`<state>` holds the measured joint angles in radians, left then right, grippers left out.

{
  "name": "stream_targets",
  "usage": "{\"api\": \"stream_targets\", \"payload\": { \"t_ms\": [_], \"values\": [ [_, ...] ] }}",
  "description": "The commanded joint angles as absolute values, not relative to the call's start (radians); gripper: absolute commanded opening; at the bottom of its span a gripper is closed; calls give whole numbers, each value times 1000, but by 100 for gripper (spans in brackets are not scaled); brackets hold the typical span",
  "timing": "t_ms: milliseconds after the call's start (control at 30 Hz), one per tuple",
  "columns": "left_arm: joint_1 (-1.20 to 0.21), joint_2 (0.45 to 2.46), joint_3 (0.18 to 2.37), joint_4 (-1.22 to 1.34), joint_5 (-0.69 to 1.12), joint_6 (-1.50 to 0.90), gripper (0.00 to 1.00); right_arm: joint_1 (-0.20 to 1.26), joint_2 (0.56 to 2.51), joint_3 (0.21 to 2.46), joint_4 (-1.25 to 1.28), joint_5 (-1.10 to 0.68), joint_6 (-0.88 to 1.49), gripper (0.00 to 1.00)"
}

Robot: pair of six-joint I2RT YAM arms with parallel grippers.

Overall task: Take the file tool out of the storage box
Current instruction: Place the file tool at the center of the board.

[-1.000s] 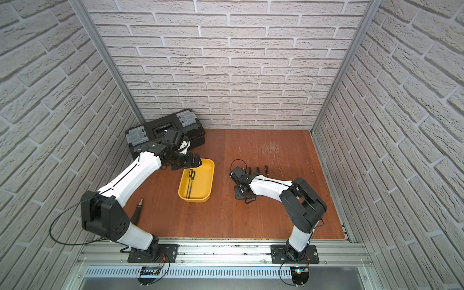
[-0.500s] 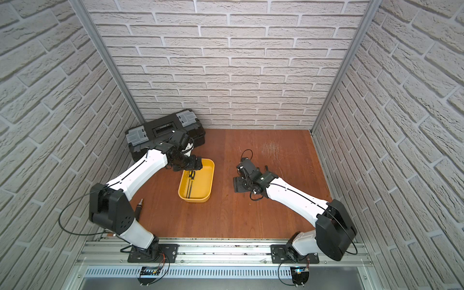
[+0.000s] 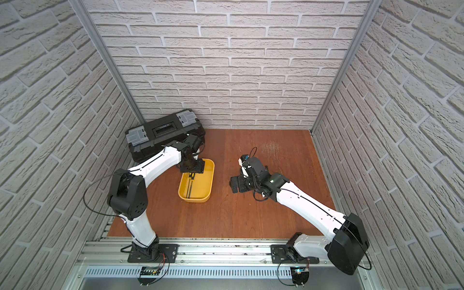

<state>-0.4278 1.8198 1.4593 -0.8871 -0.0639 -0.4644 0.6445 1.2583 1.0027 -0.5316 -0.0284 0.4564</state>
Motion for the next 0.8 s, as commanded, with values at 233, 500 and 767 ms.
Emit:
{"api": "stream_targets", "payload": {
  "t_ms": [233,500,767],
  "values": [
    [-423,1924,1492,-863,-116,-476,55,629,1207,971,-454,-116,422,100],
    [-409,1948,1479,-839,-115,-479,50,624,1212,979,-466,-110,416,100],
    [-385,1969,1457,-819,-102,-494,47,621,1217,986,-469,-106,413,100]
  ]
}}
